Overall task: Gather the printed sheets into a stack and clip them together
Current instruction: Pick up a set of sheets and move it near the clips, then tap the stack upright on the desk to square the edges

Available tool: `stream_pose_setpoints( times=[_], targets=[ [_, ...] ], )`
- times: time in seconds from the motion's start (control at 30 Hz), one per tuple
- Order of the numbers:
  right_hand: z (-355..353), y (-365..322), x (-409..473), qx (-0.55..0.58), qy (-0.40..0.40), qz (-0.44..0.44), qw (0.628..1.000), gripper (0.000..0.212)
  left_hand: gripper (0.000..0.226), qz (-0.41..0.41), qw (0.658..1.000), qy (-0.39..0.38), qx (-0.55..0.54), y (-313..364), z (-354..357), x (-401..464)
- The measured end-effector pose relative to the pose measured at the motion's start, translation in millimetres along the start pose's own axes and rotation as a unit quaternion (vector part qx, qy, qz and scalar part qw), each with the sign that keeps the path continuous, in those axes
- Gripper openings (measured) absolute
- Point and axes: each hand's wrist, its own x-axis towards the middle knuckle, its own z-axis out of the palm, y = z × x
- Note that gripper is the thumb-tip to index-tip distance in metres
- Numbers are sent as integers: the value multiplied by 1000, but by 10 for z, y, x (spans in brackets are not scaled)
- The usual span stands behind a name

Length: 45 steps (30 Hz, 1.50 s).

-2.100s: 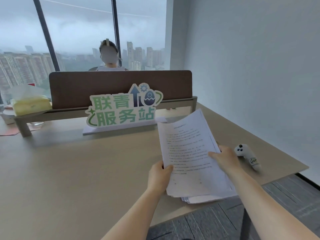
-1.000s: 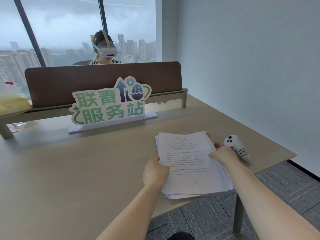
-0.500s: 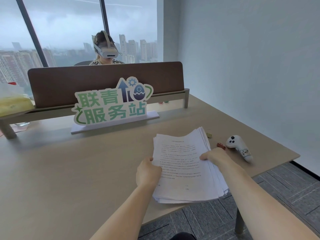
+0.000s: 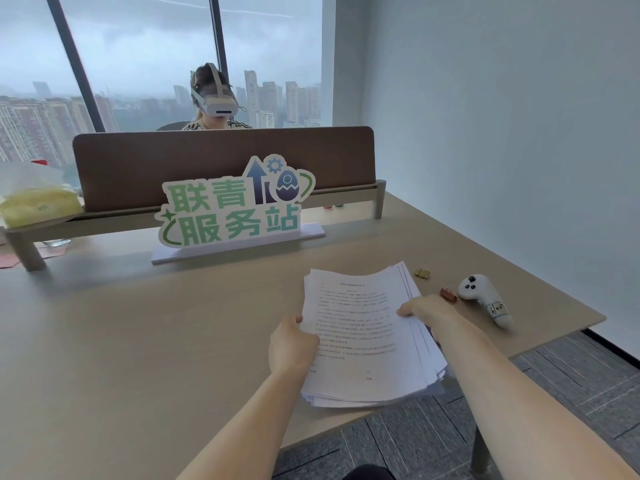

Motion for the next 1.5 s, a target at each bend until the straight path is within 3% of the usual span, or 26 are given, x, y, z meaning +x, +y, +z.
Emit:
stream_pose_setpoints(
  times=[0.17,0.27,0.37,0.47,0.6,0.7,0.73,0.83,1.0,1.17,1.33,1.5],
  targets=[
    [102,48,-38,-17,-14,5,1000,65,44,0,1000,5,-3,-13,-42,-7],
    [156,87,-89,5,-17,-8,1000,54,45,-6,1000,-2,-3,-35,-75,5],
    [199,124,-118,49,-47,-63,996,48,42,-17,1000,-17,-11,-58,-130,36],
    [229,104,-209,101,-59,-147,982,43,24,-30,998,-33,-35,-110,-208,103],
    [278,21,-338,148,-79,-256,952,48,42,-40,986,-43,-153,-196,-389,234],
    [295,-68,-446,170,-82,-319,929,43,74,-44,963,-68,-258,-196,-580,312],
    [304,-96,-483,174,-80,-335,923,42,75,-50,947,-92,-304,-203,-641,339],
    [362,-189,-572,200,-65,-360,909,40,46,-33,907,-141,-395,-117,-819,278],
    [537,-388,-761,273,-17,-385,881,33,22,71,893,-30,-444,196,-1008,180],
    [726,-614,-961,332,37,-442,833,33,13,190,894,52,-401,495,-1254,94],
    [931,-555,-940,288,38,-446,847,34,24,169,917,75,-353,142,-1246,122],
    [980,-528,-881,327,33,-416,848,26,36,138,929,105,-327,-43,-1231,178]
  ],
)
